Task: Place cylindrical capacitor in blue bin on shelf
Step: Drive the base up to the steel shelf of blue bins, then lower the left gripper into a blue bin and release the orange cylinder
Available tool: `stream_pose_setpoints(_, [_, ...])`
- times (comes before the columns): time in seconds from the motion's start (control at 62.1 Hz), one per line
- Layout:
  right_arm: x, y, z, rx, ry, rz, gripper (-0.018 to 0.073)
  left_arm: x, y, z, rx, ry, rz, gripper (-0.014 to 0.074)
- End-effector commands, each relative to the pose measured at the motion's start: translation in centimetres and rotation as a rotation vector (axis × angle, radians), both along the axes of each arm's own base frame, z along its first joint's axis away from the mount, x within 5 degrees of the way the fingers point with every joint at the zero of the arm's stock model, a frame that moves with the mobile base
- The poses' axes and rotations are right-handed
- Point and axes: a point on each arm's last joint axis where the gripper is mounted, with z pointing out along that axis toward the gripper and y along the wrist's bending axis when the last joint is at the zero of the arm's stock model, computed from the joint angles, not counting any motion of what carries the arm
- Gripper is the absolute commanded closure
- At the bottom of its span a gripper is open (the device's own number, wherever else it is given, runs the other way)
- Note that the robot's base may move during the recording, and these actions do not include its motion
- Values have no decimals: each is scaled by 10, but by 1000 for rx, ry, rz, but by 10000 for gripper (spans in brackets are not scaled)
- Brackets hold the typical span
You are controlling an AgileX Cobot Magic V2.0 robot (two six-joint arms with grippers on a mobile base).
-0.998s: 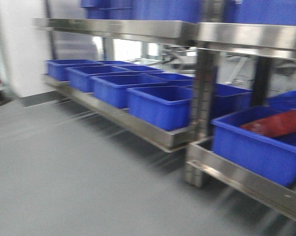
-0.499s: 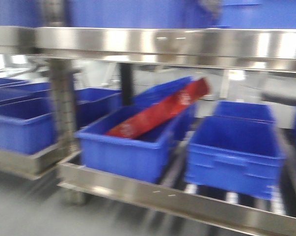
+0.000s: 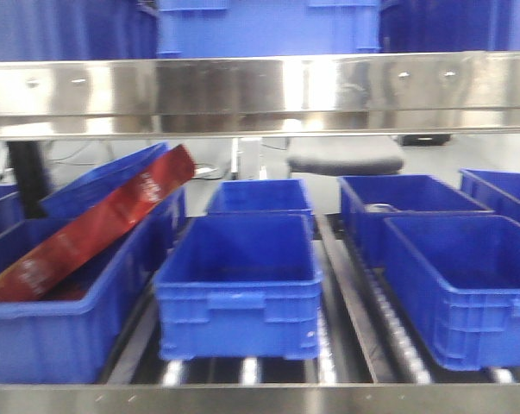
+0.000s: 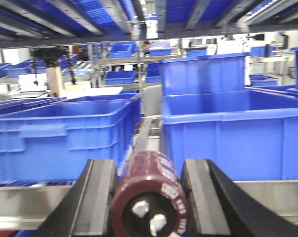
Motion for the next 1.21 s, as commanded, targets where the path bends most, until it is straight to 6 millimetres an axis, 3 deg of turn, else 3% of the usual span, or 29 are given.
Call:
stream_pose_setpoints(0.0, [0,0,1,3,-17,-4,727,-2,0,2,-9,-22,-1,708])
stream_pose_setpoints(1.191, [0,0,1,3,-15,-4,727,-2,0,2,-9,-22,-1,708])
